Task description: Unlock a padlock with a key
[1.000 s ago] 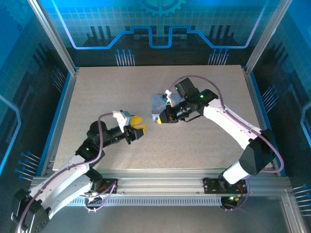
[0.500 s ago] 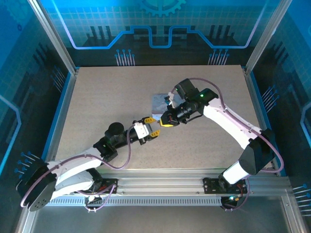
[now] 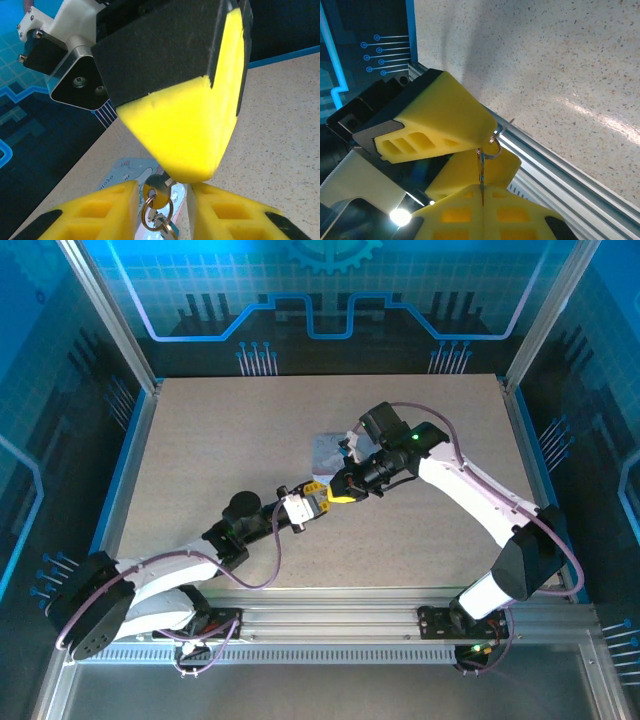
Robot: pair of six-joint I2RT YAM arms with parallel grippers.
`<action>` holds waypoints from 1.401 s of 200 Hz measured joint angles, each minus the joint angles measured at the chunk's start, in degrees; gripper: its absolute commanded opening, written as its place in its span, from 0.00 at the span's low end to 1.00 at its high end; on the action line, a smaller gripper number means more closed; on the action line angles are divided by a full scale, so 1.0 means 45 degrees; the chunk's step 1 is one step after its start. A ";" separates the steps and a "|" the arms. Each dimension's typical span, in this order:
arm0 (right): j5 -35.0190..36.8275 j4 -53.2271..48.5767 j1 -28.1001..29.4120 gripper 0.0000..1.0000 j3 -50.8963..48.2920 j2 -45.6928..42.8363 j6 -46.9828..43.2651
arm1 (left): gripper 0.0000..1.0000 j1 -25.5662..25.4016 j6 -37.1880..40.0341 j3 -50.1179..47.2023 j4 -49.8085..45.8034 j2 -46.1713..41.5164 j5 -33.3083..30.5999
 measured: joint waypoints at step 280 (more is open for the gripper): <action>-0.1583 0.4750 0.0185 0.39 -0.1622 -0.3453 -0.6450 | 0.00 0.2739 -0.8597 0.2667 -0.6645 -0.2662 0.8573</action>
